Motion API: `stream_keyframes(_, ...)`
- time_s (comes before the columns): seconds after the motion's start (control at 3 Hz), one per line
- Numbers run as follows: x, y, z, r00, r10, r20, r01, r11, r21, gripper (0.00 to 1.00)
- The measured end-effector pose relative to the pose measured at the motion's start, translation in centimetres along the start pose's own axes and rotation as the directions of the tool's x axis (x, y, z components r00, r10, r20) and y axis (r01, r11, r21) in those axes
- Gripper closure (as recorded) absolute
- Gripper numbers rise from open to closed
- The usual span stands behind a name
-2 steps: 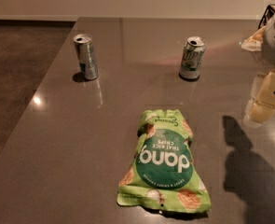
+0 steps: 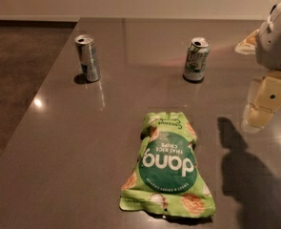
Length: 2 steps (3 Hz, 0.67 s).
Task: Move green rice chip bag near redbull can
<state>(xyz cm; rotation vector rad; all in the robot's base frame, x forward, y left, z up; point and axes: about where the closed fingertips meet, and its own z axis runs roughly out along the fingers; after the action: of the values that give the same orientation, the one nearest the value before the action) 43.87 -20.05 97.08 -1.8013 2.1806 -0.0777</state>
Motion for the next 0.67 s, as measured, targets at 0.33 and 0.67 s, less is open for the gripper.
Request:
stream_keyframes(0.33,-1.9,0.8,1.8,0.996,-0.084,0.011,0.084,0.9956,-0.041,0.00)
stream_keyframes(0.67,-3.8,2.1,3.8,0.987,-0.158,0.023,0.159,0.9828,-0.094,0.00)
